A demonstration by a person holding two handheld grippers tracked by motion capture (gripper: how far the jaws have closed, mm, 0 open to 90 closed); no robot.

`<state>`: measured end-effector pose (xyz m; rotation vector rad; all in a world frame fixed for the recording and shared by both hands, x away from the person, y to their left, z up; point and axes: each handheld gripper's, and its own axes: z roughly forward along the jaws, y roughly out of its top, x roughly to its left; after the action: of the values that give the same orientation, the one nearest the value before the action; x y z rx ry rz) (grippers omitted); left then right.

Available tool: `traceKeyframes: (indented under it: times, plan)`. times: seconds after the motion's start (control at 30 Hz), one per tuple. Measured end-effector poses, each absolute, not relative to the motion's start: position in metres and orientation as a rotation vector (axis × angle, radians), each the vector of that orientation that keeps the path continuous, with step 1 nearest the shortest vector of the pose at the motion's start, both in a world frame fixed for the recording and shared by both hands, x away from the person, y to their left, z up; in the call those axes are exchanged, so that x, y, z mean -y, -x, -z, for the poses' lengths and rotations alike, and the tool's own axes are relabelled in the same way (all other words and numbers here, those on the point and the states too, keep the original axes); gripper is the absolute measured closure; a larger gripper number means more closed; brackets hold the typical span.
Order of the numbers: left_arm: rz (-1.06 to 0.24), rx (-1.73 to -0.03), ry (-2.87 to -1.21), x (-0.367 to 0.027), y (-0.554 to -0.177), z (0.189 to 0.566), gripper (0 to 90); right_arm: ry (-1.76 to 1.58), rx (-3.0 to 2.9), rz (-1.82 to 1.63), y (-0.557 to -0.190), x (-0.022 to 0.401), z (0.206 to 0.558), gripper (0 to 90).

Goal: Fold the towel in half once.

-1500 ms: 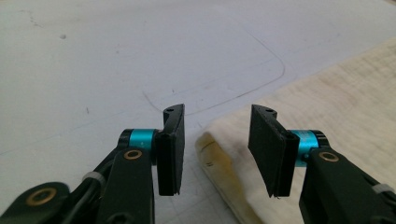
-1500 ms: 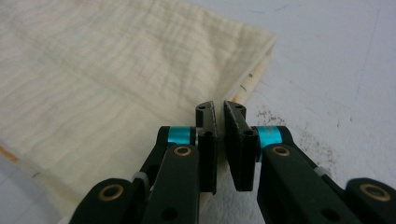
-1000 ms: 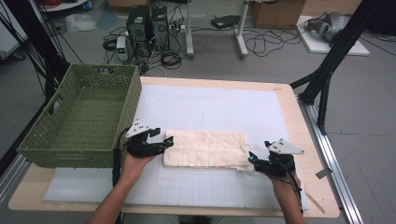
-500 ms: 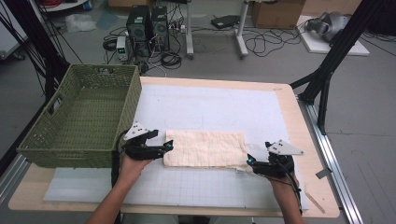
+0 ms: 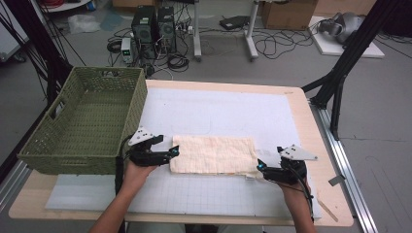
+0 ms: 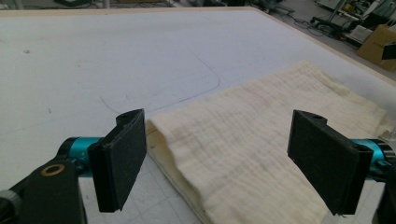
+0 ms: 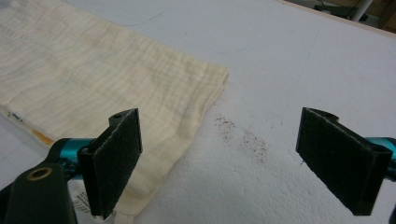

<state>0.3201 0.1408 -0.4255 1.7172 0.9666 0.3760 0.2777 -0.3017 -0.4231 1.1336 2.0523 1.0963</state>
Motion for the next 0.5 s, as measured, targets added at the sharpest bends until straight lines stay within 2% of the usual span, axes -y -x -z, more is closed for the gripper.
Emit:
traceKeyframes:
  times: [0.5]
  plan:
    - [-0.361,-1.0,-1.695,-0.139,-0.331,0.421,22.7,-1.124,-2.064,-1.121,-0.276,0.299,0.423,13.8]
